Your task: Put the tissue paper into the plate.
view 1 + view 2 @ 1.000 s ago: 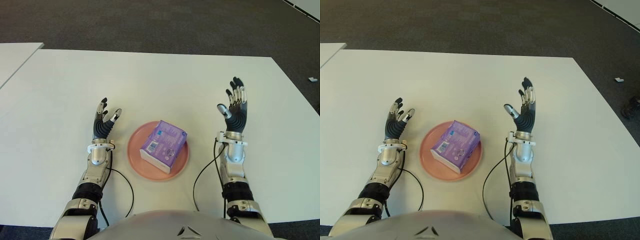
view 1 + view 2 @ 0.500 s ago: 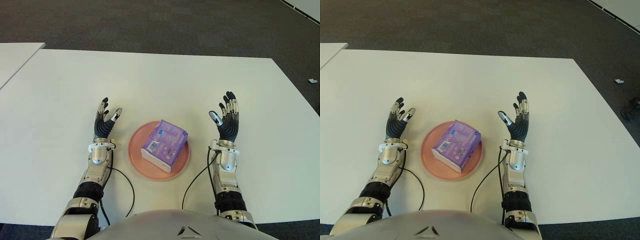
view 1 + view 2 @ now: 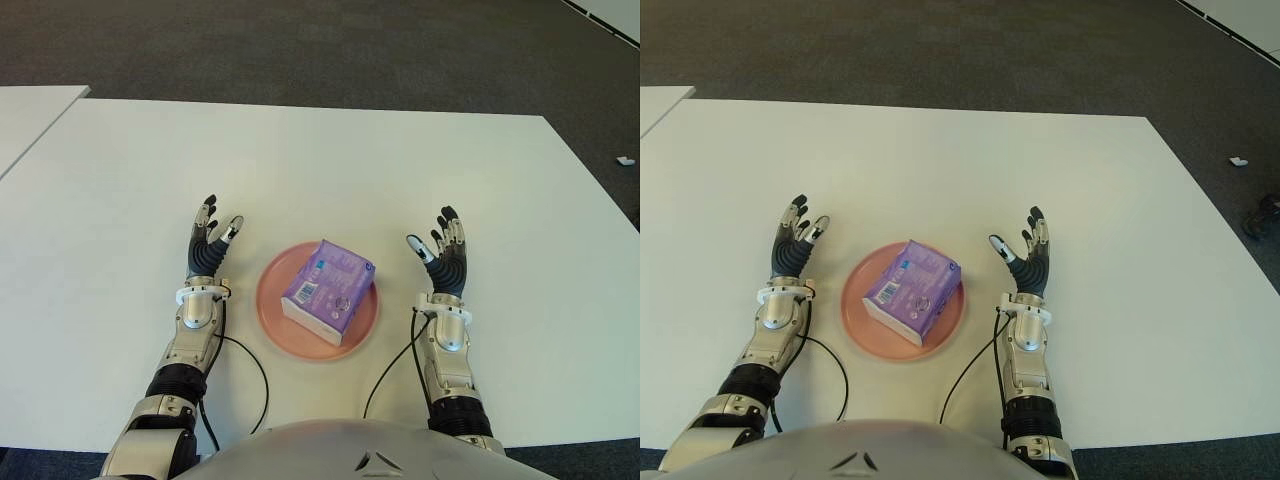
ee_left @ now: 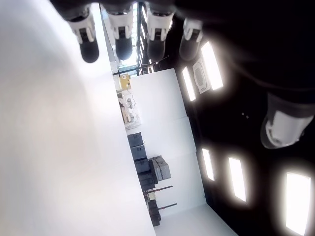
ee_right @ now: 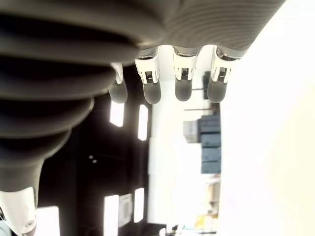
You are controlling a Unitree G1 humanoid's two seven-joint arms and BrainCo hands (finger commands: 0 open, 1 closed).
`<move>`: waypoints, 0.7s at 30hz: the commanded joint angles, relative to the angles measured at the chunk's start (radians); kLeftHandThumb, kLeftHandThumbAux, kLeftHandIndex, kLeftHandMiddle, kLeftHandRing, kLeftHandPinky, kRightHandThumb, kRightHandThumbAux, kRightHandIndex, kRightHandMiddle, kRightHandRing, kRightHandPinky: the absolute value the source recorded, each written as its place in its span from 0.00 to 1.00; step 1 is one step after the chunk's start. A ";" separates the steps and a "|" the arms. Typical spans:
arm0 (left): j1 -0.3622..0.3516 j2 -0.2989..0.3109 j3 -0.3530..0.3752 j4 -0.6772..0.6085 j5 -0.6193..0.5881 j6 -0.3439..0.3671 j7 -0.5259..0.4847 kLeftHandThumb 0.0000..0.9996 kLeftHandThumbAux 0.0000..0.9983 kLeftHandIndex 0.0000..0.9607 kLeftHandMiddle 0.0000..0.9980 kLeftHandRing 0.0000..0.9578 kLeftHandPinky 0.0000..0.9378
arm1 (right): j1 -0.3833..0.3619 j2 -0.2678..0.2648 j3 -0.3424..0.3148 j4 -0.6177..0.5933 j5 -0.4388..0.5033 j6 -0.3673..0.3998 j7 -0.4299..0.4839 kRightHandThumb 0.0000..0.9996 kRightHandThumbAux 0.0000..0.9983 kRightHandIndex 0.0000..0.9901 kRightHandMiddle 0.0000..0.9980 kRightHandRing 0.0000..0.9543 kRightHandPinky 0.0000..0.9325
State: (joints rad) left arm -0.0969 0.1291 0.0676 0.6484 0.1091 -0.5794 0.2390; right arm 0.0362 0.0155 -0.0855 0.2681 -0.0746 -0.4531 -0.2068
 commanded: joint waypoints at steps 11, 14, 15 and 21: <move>0.067 -0.011 -0.003 0.043 -0.004 0.016 -0.022 0.03 0.43 0.00 0.00 0.00 0.00 | 0.028 -0.018 0.025 -0.020 0.020 0.170 0.093 0.00 0.66 0.00 0.00 0.00 0.00; 0.068 -0.008 -0.006 0.042 0.005 0.019 -0.016 0.03 0.44 0.00 0.00 0.00 0.00 | 0.027 -0.023 0.024 -0.017 0.026 0.205 0.110 0.00 0.66 0.00 0.00 0.00 0.00; 0.069 -0.006 -0.007 0.041 0.007 0.021 -0.016 0.03 0.44 0.00 0.00 0.00 0.00 | 0.027 -0.024 0.025 -0.018 0.028 0.219 0.116 0.00 0.67 0.00 0.00 0.00 0.00; 0.072 -0.003 -0.009 0.037 0.012 0.017 -0.013 0.02 0.44 0.00 0.00 0.00 0.00 | 0.020 -0.023 0.024 -0.019 0.042 0.290 0.134 0.00 0.70 0.00 0.00 0.00 0.00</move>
State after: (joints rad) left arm -0.0942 0.1386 0.0668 0.6445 0.1032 -0.5760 0.2253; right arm 0.0410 -0.0102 -0.0611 0.2274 -0.0485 -0.2300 -0.0834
